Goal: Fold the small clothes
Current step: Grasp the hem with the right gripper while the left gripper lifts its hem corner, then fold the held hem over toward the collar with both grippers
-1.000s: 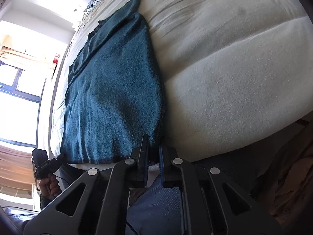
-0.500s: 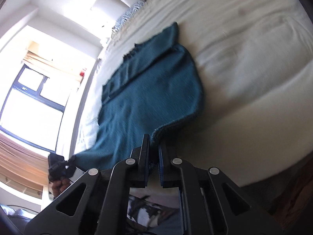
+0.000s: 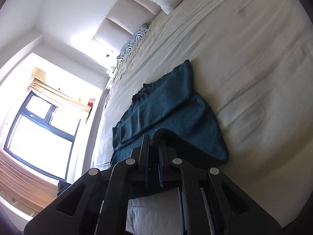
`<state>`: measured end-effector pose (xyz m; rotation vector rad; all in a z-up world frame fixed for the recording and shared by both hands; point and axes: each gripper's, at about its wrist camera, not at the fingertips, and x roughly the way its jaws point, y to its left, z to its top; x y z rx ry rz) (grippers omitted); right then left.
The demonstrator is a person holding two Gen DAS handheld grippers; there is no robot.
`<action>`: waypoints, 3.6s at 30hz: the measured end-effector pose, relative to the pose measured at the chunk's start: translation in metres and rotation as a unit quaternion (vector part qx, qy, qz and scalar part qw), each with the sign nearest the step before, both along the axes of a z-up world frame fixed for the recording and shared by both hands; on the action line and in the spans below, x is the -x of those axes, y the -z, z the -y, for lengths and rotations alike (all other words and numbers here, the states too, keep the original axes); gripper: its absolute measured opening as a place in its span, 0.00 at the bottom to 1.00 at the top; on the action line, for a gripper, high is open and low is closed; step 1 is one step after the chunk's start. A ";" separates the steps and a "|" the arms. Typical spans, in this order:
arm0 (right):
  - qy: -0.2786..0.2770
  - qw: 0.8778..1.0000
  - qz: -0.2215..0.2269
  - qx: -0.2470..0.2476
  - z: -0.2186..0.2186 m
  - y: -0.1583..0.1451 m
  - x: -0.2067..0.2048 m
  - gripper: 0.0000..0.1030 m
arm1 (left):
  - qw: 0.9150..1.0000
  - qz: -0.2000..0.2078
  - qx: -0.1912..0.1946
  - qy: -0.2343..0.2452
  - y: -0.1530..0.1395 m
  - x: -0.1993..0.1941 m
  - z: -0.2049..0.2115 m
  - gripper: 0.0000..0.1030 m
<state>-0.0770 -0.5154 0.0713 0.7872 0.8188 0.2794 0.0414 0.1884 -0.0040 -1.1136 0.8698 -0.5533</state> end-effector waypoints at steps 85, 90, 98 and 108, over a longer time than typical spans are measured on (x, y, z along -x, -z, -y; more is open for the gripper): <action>0.004 0.956 -0.057 0.287 -0.048 0.101 -0.141 0.30 | 0.946 -0.009 -0.321 -0.037 0.069 -0.111 0.058 0.26; 0.003 0.952 -0.054 0.303 -0.051 0.098 -0.141 0.13 | 0.944 -0.005 -0.327 -0.040 0.068 -0.109 0.060 0.18; 0.012 0.950 -0.054 0.308 -0.051 0.096 -0.138 0.07 | 0.939 0.005 -0.342 -0.038 0.064 -0.109 0.064 0.11; 0.027 0.956 -0.055 0.285 -0.044 0.093 -0.127 0.05 | 0.936 0.009 -0.350 -0.040 0.063 -0.102 0.065 0.10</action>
